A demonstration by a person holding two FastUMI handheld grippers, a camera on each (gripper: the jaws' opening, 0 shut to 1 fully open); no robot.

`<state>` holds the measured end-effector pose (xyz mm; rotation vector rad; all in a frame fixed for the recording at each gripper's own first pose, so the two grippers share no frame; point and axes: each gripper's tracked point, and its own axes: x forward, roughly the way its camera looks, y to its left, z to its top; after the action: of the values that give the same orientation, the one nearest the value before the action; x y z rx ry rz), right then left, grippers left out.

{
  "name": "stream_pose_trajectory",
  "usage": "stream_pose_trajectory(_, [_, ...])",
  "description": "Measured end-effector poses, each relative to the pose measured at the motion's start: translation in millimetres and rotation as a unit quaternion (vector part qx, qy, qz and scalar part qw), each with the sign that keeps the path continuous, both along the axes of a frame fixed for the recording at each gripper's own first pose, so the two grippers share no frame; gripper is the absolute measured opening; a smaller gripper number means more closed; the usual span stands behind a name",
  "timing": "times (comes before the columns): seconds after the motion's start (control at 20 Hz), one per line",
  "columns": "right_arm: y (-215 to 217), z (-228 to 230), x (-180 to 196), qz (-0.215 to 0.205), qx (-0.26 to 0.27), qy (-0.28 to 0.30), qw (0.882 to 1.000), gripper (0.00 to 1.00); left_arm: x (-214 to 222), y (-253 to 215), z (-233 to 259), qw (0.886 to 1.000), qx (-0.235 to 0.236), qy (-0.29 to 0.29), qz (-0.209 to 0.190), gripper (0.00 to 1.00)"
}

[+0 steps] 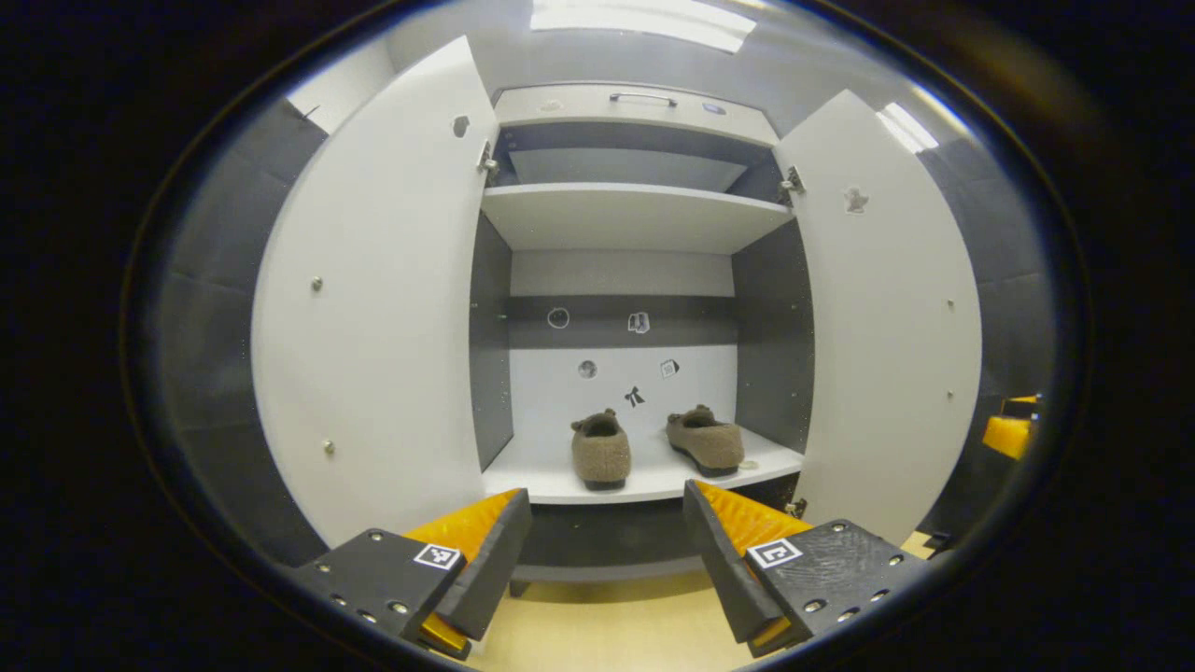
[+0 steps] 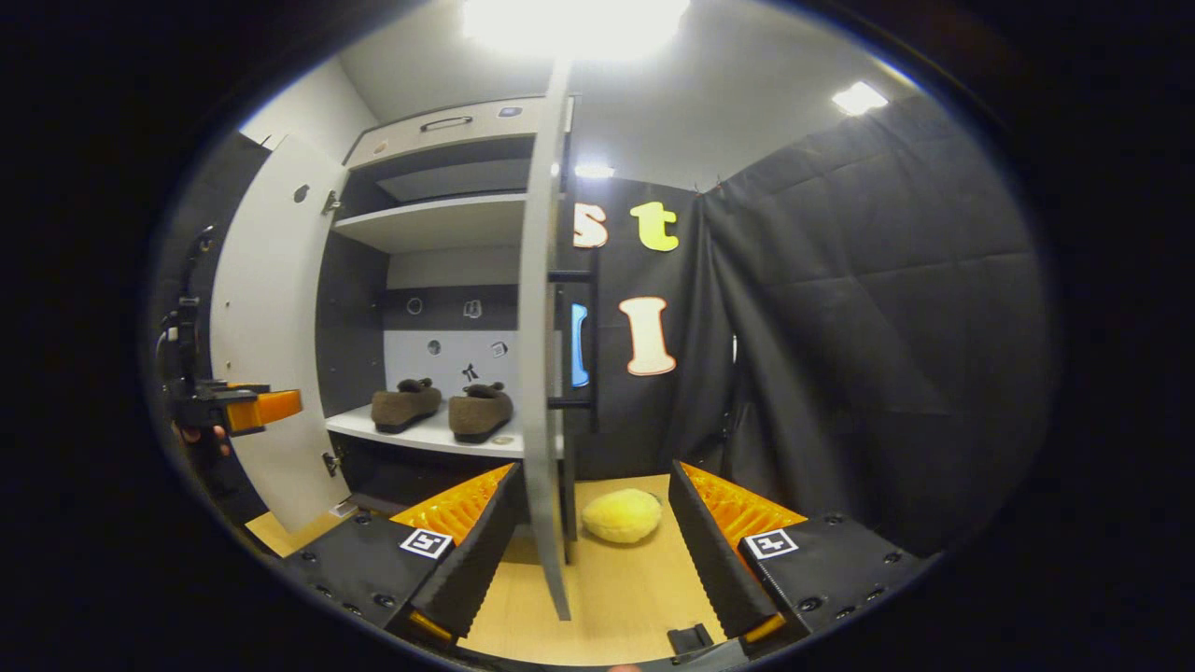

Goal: Grab one shoe with the right hand and put it into the shoe cabinet, grab the other shoe with the left hand and put it into the shoe cabinet; then close the right door with the right hand and the left door with the left hand.

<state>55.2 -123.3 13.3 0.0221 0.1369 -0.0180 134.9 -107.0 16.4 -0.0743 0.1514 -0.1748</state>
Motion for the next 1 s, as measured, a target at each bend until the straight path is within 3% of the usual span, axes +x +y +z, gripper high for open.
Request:
stream_pose_trajectory(0.2, [-30.7, 13.2, 26.3, -0.039, 0.005, -0.012, 0.999, 0.98, -27.1, 20.1, -3.0, 1.000, -0.002, 0.012, 0.012, 0.95])
stream_pose_trajectory(0.5, [-32.9, 36.5, 66.3, -0.067, -0.013, -0.032, 0.997, 0.96, -49.5, 68.4, 5.9, 0.999, 0.000, 0.006, 0.041, 0.95])
stream_pose_trajectory(0.65, [-28.7, 39.1, 65.4, -0.078, -0.034, -0.035, 0.996, 0.92, -54.7, 98.2, 10.4, 0.999, -0.007, 0.004, 0.051, 0.94])
stream_pose_trajectory(0.7, [-26.2, 40.8, 65.0, -0.080, -0.037, -0.036, 0.995, 0.95, -55.1, 108.7, 11.9, 0.998, -0.011, 0.002, 0.054, 0.94])
stream_pose_trajectory(1.0, [-2.2, 41.7, 54.6, -0.106, -0.036, -0.030, 0.993, 0.92, -50.4, 169.4, 17.1, 0.997, -0.027, -0.010, 0.075, 0.95])
